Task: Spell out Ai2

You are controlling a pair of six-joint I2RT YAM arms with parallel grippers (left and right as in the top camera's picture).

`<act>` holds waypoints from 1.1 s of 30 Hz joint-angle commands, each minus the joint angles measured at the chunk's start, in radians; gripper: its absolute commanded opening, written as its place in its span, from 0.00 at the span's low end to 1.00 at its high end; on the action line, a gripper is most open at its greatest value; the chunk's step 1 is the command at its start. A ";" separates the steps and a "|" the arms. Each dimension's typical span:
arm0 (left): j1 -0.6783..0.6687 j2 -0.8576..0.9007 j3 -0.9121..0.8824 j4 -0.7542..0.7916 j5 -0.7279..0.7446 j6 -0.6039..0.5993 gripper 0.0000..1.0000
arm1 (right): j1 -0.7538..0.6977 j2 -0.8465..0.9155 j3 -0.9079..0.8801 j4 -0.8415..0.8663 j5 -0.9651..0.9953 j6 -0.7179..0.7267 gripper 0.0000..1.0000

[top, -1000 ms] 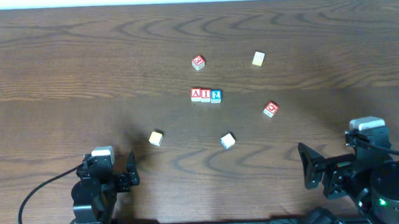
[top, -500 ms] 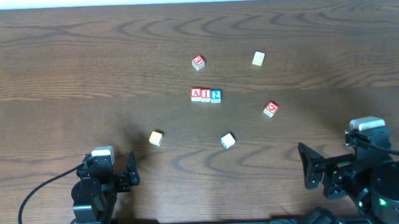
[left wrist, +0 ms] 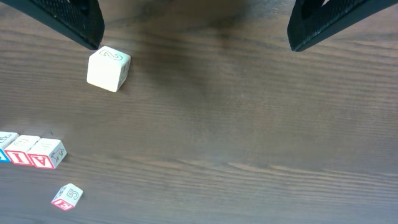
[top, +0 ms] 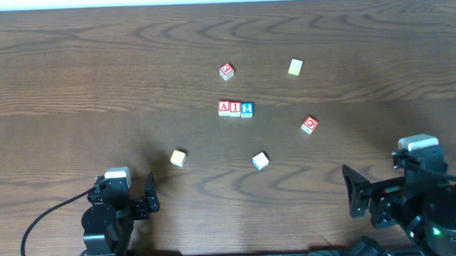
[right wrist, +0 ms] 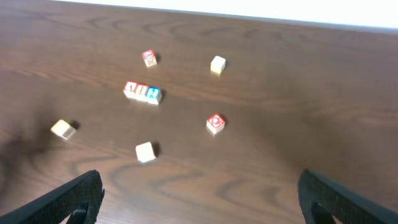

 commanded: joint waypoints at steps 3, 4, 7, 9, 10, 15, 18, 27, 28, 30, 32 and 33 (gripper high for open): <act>0.003 -0.008 -0.010 0.003 -0.007 -0.002 0.95 | -0.139 -0.152 -0.250 0.208 0.028 -0.233 0.99; 0.003 -0.008 -0.010 0.003 -0.007 -0.002 0.95 | -0.168 -0.190 -0.317 0.262 0.028 -0.246 0.99; 0.003 -0.008 -0.010 0.003 -0.007 -0.002 0.95 | -0.228 -0.317 -0.565 0.438 0.021 -0.249 0.99; 0.003 -0.008 -0.010 0.003 -0.007 -0.002 0.95 | -0.247 -0.384 -0.686 0.500 0.004 -0.249 0.99; 0.003 -0.008 -0.010 0.003 -0.007 -0.002 0.95 | -0.255 -0.414 -0.741 0.522 0.001 -0.249 0.99; 0.003 -0.008 -0.010 0.003 -0.007 -0.002 0.95 | -0.298 -0.539 -0.934 0.565 -0.011 -0.241 0.99; 0.003 -0.008 -0.010 0.003 -0.007 -0.002 0.95 | -0.311 -0.593 -0.993 0.563 -0.033 -0.242 0.99; 0.003 -0.008 -0.010 0.003 -0.007 -0.002 0.95 | -0.373 -0.648 -1.125 0.567 -0.294 -0.242 0.99; 0.003 -0.008 -0.010 0.003 -0.007 -0.002 0.95 | -0.392 -0.648 -1.133 0.559 -0.301 -0.242 0.99; 0.003 -0.008 -0.010 0.003 -0.007 -0.002 0.95 | -0.414 -0.648 -1.149 0.548 -0.301 -0.242 0.99; 0.003 -0.008 -0.010 0.003 -0.007 -0.002 0.95 | -0.429 -0.648 -1.159 0.554 -0.301 -0.242 0.99; 0.003 -0.008 -0.010 0.003 -0.007 -0.002 0.95 | -0.439 -0.648 -1.159 0.558 -0.301 -0.242 0.99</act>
